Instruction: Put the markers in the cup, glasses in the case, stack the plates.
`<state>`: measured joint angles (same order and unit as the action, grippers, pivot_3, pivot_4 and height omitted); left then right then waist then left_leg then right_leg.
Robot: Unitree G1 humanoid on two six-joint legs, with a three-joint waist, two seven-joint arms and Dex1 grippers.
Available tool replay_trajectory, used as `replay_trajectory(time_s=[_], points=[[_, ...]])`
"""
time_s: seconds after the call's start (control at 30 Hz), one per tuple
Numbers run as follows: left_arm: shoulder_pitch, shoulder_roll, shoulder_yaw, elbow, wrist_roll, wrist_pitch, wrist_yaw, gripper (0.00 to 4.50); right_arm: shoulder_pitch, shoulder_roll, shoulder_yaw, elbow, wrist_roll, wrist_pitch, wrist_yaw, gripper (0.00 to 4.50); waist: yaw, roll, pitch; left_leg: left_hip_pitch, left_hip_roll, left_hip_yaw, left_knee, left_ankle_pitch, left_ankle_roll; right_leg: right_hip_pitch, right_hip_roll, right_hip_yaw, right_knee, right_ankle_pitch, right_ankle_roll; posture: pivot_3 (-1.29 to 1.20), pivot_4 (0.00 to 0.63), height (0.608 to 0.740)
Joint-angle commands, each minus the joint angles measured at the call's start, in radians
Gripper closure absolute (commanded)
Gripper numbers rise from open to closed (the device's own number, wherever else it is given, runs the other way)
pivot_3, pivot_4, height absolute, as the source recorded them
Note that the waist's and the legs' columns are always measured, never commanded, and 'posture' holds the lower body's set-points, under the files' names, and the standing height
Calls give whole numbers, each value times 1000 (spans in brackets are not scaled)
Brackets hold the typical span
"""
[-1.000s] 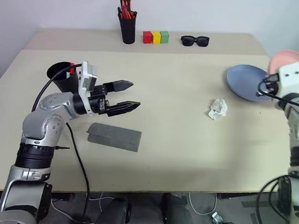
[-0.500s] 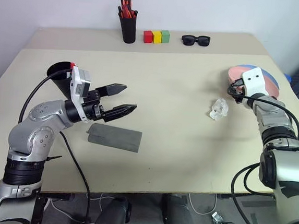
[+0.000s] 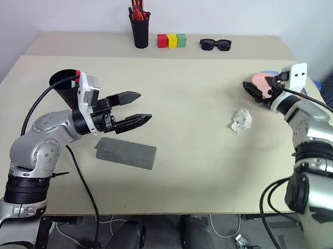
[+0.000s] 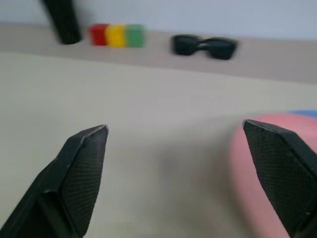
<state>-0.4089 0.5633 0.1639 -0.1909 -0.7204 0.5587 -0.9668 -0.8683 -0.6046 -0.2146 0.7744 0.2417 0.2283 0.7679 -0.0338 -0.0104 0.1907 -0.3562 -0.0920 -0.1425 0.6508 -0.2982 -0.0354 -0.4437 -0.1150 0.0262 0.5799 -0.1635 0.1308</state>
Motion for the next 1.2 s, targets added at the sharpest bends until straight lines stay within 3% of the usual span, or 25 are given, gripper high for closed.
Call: replay_trajectory(time_s=[0.03, 0.27, 0.3, 0.4, 0.6, 0.77, 1.0, 1.1, 1.2], points=[[-22, 2, -2, 1, -2, -22, -16, 0, 138, -18, 46, -276, 2, 136, 1, 62, 1, 0, 0, 0, 0, 0, 0, 0, 0, 0, 0, 0, 0, 0, 0, 0, 150, 740], [-39, -11, -25, 17, 12, -34, -22, 0, 251, -28, 103, -365, -73, 205, -75, 62, -9, 0, 0, 1, 0, 2, 2, 0, 1, 0, 0, 0, 1, 1, 0, 0, 150, 740], [-41, -9, -27, 16, 15, -36, -23, 0, 250, -24, 99, -351, -69, 214, -76, 297, -9, 0, 0, 1, 0, 2, 2, 0, 1, 0, 0, 0, 2, 1, -1, 0, 150, 740], [-41, -4, -25, 11, 15, -36, -20, 0, 247, -20, 104, -324, -75, 202, -70, 1305, -8, 0, 0, 1, 0, 2, 2, 0, 1, 0, 0, 0, 1, 1, -1, 0, 150, 740], [-30, 5, -12, -4, 5, -24, -6, 0, 157, 18, 71, -267, -38, 175, -86, 4457, -10, 0, 0, 1, 0, 2, 2, 0, 1, 0, 0, 0, 1, 2, -1, 0, 150, 740], [-20, 6, -6, -18, -2, -19, 9, 0, -51, -12, -22, -13, -44, -41, -215, 4489, -9, 1, 0, 1, 0, 2, 2, 0, 1, 0, 0, 0, 1, 2, -1, 0, 150, 740], [-8, 5, -2, -36, -12, -16, 28, 0, -243, -74, 21, 388, -165, -252, -386, 4489, -6, -1, 0, 1, 0, 2, 0, 0, 1, 0, 0, 0, -2, 2, -1, 0, 150, 740], [-1, 6, -1, -47, -16, -11, 38, 0, -260, -64, 35, 466, -192, -262, -401, 3467, -11, 0, 0, 0, 0, 3, 0, 0, 1, 0, 0, 0, -1, 2, -1, 0, 150, 740], [6, 11, 3, -61, -23, -3, 46, 0, -268, -67, 60, 499, -239, -294, -470, 1964, -15, 1, 0, 1, 0, 3, 0, 0, 1, 0, 0, 1, -1, 2, -1, 0, 150, 740]])
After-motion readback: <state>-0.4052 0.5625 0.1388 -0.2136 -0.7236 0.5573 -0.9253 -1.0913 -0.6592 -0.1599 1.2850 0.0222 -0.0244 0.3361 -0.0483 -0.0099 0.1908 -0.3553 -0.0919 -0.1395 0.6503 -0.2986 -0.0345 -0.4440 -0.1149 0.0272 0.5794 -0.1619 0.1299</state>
